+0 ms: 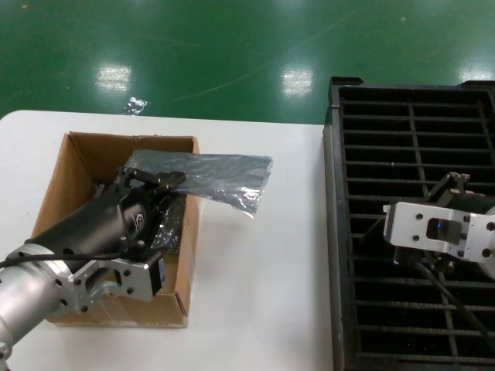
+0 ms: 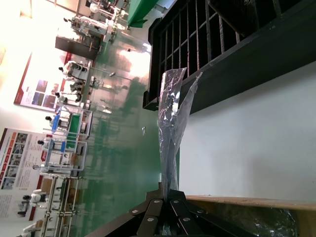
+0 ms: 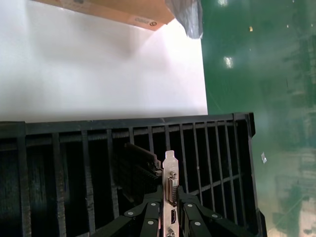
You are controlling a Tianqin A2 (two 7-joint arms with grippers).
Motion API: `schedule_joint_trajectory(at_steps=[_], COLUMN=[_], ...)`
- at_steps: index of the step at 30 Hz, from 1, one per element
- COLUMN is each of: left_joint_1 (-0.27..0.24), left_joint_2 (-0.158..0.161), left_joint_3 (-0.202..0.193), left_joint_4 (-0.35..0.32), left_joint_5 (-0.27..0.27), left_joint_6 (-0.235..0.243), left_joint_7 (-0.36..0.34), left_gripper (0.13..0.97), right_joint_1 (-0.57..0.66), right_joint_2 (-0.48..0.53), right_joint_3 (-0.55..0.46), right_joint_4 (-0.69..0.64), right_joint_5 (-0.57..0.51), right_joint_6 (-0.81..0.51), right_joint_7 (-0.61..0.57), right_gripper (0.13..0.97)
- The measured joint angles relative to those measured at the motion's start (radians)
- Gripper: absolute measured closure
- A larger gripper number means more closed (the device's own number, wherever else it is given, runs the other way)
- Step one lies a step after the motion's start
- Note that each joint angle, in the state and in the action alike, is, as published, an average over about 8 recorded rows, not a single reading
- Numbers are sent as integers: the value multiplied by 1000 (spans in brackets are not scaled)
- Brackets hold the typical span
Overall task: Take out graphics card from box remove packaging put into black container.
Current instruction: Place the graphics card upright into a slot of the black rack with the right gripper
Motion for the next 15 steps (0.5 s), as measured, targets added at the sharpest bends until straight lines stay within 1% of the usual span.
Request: schedule_joint_trajectory(at_steps=[9,15], left_joint_1=[0,0], left_joint_2=[0,0], left_joint_3=[0,0], left_joint_4=[0,0], left_joint_5=[0,0], left_joint_6=[0,0], left_joint_7=[0,0], left_gripper=[958,958], right_joint_1=[56,80], right_joint_2=[54,71], right_joint_3=[-67,-89], right_joint_4=[0,0], right_joint_5=[19,18], right_joint_6=[0,0], right_joint_7=[72,93], right_gripper=[917,917])
